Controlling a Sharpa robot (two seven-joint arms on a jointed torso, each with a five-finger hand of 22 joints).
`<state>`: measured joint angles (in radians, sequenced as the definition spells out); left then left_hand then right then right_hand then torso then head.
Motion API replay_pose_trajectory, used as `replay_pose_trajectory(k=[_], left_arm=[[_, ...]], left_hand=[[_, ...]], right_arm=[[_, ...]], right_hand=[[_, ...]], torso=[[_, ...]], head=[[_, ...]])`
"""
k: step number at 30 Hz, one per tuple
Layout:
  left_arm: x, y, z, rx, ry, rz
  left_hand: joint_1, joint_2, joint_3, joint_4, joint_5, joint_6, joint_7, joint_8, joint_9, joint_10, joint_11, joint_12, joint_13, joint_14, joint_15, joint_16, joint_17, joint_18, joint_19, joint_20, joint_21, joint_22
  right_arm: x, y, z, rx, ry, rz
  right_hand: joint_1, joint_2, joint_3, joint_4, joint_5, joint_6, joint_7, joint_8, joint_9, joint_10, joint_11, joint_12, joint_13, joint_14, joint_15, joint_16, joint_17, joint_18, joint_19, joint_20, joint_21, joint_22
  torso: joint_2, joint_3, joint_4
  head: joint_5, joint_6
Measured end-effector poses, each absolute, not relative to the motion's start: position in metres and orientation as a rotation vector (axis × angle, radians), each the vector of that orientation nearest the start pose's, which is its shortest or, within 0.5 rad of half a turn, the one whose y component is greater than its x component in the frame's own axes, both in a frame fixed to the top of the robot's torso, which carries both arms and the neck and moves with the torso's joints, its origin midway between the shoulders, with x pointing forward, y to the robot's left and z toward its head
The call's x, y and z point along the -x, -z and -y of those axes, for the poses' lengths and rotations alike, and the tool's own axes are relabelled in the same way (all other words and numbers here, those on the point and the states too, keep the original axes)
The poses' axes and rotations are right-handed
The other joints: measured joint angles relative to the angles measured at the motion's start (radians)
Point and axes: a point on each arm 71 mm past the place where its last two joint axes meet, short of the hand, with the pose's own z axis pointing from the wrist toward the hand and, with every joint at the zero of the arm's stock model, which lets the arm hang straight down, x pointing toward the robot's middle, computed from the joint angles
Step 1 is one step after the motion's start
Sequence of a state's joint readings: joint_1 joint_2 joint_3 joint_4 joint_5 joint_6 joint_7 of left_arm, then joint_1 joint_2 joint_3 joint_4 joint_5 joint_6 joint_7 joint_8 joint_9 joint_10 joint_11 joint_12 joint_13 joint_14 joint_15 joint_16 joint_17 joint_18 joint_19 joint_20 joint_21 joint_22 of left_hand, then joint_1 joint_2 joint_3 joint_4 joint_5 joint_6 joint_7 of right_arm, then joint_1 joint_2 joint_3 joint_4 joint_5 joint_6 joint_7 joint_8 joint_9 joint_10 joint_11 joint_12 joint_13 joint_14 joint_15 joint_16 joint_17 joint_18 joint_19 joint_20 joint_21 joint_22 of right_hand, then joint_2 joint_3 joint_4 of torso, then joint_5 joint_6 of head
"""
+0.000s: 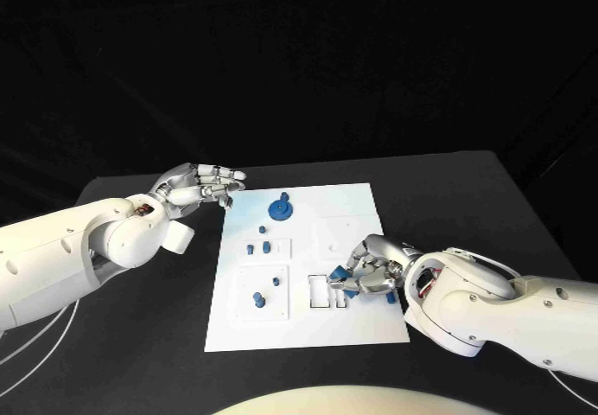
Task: Assemble the parts on the task board
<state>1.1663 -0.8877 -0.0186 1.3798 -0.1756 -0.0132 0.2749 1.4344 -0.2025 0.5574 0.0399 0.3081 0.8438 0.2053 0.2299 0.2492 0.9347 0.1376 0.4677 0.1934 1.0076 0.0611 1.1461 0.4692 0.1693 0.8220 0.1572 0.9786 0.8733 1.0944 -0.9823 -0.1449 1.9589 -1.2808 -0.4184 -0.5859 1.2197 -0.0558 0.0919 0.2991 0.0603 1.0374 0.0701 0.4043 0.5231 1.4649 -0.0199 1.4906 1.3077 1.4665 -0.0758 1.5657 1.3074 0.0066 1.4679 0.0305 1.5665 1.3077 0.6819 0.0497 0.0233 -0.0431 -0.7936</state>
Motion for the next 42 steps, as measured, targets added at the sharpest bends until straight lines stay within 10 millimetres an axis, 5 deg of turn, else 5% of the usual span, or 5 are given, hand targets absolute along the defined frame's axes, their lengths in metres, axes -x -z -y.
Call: replay_pose_trajectory(k=[7, 12, 21, 32, 42], left_arm=[[-0.501, 0.202, -0.259, 0.988, 1.522, -1.665], [-0.5, 0.202, -0.259, 0.989, 1.522, -1.667], [-0.5, 0.202, -0.258, 0.988, 1.526, -1.673], [-0.5, 0.202, -0.258, 0.989, 1.526, -1.68], [-0.5, 0.202, -0.258, 0.989, 1.527, -1.685]], left_hand=[[0.0, 0.0, 0.0, 0.0, 0.0, 0.0, 0.0, 0.0, 0.0, 0.0, 0.0, 0.0, 0.0, 0.0, 0.0, 0.0, 0.0, 0.0, 0.0, 0.0, 0.0, 0.0], [0.0, 0.0, 0.0, 0.0, 0.0, 0.0, 0.0, 0.0, 0.0, 0.0, 0.0, 0.0, 0.0, 0.0, 0.0, 0.0, 0.0, 0.0, 0.0, 0.0, 0.0, 0.0], [0.0, 0.0, 0.0, 0.0, 0.0, 0.0, 0.0, 0.0, -0.001, 0.0, 0.0, 0.0, -0.001, 0.0, 0.0, 0.0, 0.0, 0.0, 0.0, 0.0, 0.0, 0.0], [-0.004, 0.004, 0.0, 0.0, 0.0, 0.0, 0.0, 0.0, -0.001, 0.0, 0.0, 0.0, -0.001, 0.0, 0.0, 0.0, -0.001, 0.0, 0.0, 0.0, 0.0, 0.0], [-0.009, 0.009, 0.0, 0.0, 0.0, 0.0, 0.0, 0.0, -0.001, -0.007, 0.0, 0.0, -0.002, 0.0, 0.0, 0.0, -0.002, 0.0, 0.0, 0.0, 0.0, -0.002]], right_arm=[[-0.361, 0.246, 0.161, -0.275, -0.605, -2.076], [-0.363, 0.249, 0.154, -0.271, -0.611, -2.09], [-0.367, 0.254, 0.149, -0.255, -0.587, -2.09], [-0.369, 0.255, 0.146, -0.222, -0.56, -2.077], [-0.369, 0.257, 0.144, -0.185, -0.539, -2.074]], right_hand=[[-0.036, 0.016, 0.003, 0.003, 0.0, 0.004, 0.004, 0.0, 0.0, 0.0, 0.0, 0.0, 0.0, -0.001, -0.005, 0.0, 0.0, 0.0, 0.0, 0.0, 0.0, 0.0], [-0.086, 0.0, 0.008, -0.006, 0.0, 0.004, 0.004, 0.044, 0.001, 0.004, -0.003, 0.0, 0.0, 0.0, -0.007, 0.0, 0.001, 0.0, 0.0, 0.0, 0.0, 0.0], [-0.095, -0.009, 0.002, -0.011, 0.0, 0.005, 0.003, 0.046, 0.022, 0.0, -0.007, 0.0, 0.0, 0.0, -0.007, 0.0, 0.001, 0.0, -0.004, -0.004, 0.0, 0.0], [-0.173, -0.002, -0.072, -0.006, 0.002, 0.046, -0.035, 0.067, 0.033, 0.002, -0.009, -0.005, 0.0, 0.0, -0.007, 0.0, 0.001, 0.0, -0.004, -0.003, 0.0, 0.0], [-0.247, 0.012, -0.179, -0.003, 0.002, 0.036, -0.033, 0.076, 0.033, 0.002, -0.009, -0.019, 0.0, 0.0, -0.007, 0.0, 0.0, 0.0, -0.004, -0.003, 0.0, 0.0]], torso=[[0.0, 0.0006, 0.0005], [0.0, 0.0009, 0.0001], [0.0, 0.0011, -0.0005], [0.0, 0.0008, -0.0012], [0.0, 0.0008, -0.0007]], head=[[0.006, -0.005], [0.009, -0.009], [0.013, -0.011], [0.017, -0.009], [0.019, -0.009]])
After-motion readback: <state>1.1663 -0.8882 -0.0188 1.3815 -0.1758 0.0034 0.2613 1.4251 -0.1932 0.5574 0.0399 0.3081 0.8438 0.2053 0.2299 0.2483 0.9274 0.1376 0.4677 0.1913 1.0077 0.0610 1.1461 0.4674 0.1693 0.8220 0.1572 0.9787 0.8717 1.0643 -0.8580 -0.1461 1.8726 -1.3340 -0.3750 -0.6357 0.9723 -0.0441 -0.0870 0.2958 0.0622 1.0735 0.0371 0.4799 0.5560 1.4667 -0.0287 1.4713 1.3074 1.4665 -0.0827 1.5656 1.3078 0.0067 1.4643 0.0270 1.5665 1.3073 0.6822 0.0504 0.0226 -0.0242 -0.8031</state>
